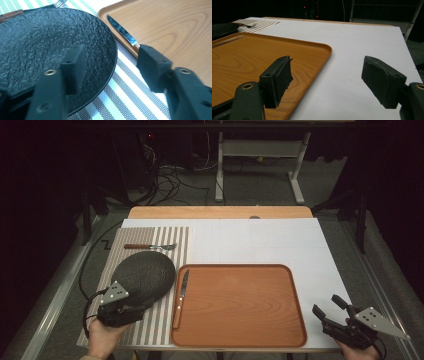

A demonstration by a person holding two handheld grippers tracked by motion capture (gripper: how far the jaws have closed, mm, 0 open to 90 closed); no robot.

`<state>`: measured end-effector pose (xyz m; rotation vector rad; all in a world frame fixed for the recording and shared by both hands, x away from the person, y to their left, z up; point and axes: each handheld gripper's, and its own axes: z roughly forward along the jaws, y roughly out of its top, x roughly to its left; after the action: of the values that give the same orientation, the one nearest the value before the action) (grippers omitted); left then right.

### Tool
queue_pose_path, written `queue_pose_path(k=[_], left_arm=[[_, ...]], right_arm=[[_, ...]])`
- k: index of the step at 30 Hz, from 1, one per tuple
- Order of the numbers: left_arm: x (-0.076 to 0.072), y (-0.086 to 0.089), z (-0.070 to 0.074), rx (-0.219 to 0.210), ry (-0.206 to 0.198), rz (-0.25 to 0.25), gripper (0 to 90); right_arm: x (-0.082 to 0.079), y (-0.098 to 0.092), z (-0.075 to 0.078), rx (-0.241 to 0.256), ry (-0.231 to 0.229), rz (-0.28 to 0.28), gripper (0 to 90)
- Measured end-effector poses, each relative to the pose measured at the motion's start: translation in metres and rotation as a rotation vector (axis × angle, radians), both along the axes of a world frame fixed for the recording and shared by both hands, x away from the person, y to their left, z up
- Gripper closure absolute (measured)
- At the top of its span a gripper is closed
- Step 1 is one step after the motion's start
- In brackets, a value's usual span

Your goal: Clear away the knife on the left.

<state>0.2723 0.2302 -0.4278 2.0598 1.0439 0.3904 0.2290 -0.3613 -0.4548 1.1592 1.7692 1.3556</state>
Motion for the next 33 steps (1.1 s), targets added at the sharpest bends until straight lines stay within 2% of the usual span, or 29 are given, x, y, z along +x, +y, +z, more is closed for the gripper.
queue_pose_path(k=[14,27,33], left_arm=[[-0.01,0.019,-0.002,-0.038,-0.022,0.028,36.6],[-0.021,0.038,-0.007,-0.056,-0.042,0.069,36.5],[-0.026,0.044,-0.01,-0.075,-0.071,0.079,36.5]], right_arm=[[0.0,0.0,0.0,-0.002,0.002,-0.003,24.6],[0.0,0.0,0.0,-0.005,0.004,-0.006,24.6],[0.0,0.0,0.0,-0.005,0.002,-0.011,24.6]])
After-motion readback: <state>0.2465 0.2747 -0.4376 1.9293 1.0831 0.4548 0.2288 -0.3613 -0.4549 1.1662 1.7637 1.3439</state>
